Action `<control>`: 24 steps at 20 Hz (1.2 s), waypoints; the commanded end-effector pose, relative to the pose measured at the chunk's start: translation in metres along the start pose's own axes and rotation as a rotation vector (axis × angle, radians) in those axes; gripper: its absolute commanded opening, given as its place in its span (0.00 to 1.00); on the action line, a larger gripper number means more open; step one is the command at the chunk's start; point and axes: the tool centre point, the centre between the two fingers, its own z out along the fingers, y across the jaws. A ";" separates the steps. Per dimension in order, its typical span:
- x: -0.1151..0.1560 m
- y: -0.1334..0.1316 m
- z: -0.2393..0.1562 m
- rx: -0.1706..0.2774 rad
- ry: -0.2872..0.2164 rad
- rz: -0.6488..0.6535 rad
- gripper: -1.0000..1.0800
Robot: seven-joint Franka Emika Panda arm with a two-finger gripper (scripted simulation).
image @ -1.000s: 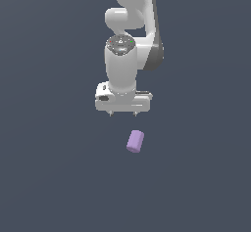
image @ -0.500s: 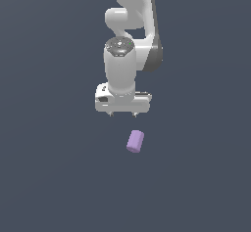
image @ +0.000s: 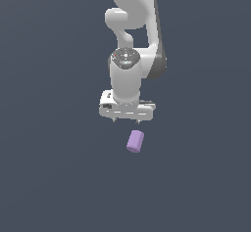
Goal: Pick up the object and move it to a goal position.
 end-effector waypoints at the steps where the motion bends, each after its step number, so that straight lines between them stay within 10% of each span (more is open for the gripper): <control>1: 0.006 -0.007 0.009 -0.001 -0.002 0.035 0.96; 24: 0.032 -0.047 0.066 -0.011 -0.008 0.233 0.96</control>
